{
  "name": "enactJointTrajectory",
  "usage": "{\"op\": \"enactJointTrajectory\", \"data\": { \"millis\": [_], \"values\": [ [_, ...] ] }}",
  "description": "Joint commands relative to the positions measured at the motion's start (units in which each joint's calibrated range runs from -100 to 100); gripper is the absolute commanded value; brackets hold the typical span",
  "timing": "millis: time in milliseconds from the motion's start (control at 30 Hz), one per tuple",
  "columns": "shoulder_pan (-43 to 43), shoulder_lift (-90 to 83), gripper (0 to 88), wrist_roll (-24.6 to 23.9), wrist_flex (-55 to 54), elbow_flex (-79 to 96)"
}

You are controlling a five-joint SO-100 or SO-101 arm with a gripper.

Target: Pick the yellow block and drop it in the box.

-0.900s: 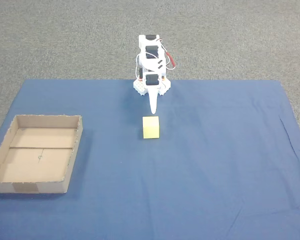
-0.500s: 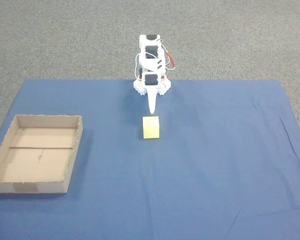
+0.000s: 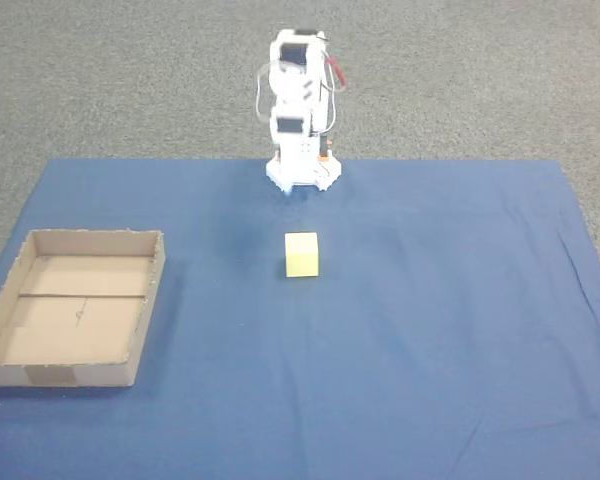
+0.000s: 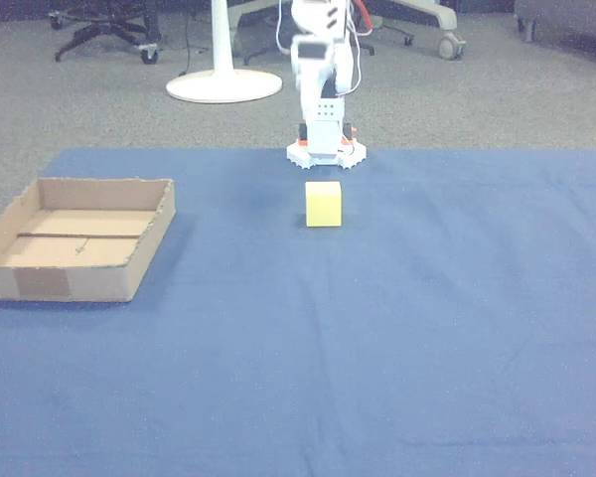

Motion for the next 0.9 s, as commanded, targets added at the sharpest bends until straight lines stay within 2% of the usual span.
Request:
{"op": "enactJointTrajectory", "data": {
  "millis": [0, 267, 567, 867],
  "values": [
    [0.5, 15.2, 40.9, 1.2, -0.8, -5.8],
    [-1.4, 41.0, 40.3, 1.0, -8.4, -16.2],
    [-4.6, 48.9, 36.3, 2.7, -13.2, -16.2],
    [-4.9, 48.7, 19.2, 3.5, -16.8, -13.2]
  ]
}}
